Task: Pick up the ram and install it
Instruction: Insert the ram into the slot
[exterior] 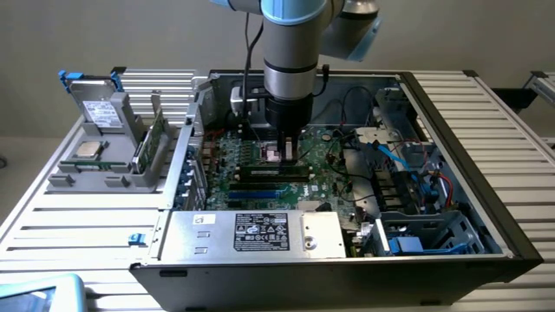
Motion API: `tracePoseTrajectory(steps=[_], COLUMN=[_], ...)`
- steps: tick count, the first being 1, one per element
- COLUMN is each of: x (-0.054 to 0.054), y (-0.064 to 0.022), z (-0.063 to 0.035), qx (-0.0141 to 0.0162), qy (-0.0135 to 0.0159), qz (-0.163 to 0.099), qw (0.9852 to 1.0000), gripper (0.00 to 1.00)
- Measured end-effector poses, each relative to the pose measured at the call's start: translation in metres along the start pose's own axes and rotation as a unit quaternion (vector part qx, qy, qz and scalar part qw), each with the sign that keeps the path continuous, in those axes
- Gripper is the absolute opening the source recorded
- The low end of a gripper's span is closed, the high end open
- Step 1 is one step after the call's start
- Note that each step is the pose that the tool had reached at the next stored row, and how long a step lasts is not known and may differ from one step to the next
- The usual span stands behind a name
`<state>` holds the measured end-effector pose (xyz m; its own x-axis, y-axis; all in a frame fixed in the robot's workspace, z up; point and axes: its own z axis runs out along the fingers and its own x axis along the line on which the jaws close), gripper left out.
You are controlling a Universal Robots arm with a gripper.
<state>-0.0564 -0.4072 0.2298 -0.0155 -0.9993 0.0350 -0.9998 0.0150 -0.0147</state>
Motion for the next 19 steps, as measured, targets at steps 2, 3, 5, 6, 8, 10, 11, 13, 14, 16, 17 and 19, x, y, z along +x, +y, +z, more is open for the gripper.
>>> tracePoseTrajectory(steps=[2,3,5,6,8,10,11,13,14,16,17,19], x=[0.0,0.0,0.0,0.0001,0.0003,0.0004,0.0005,0.0006,0.0007,0.0006,0.0007,0.0006], y=[-0.0005,-0.0005,-0.0005,-0.0006,-0.0006,-0.0006,-0.0006,-0.0005,-0.0005,-0.0005,-0.0004,-0.0003], z=[0.0001,0.0001,0.0,0.0,0.0001,0.0,0.0,0.0,0.0001,0.0005,0.0008,0.0012], qx=[0.0,0.0,0.0,0.0,0.0001,0.0,0.0,0.0,0.0001,0.0001,0.0001,0.0001], qy=[-0.0001,-0.0001,0.0,0.0,-0.0001,0.0,0.0,0.0,-0.0001,-0.0001,0.0,0.0], qz=[0.0,0.0,0.0,0.0,-0.001,-0.001,-0.001,-0.001,-0.001,-0.001,-0.001,-0.001], qw=[1.0,1.0,1.0,1.0,1.0,1.0,1.0,1.0,1.0,1.0,1.0,1.0], gripper=[0.13,0.13,0.13,0.13,0.13,0.13,0.13,0.13,0.13,0.13,0.13,0.13])
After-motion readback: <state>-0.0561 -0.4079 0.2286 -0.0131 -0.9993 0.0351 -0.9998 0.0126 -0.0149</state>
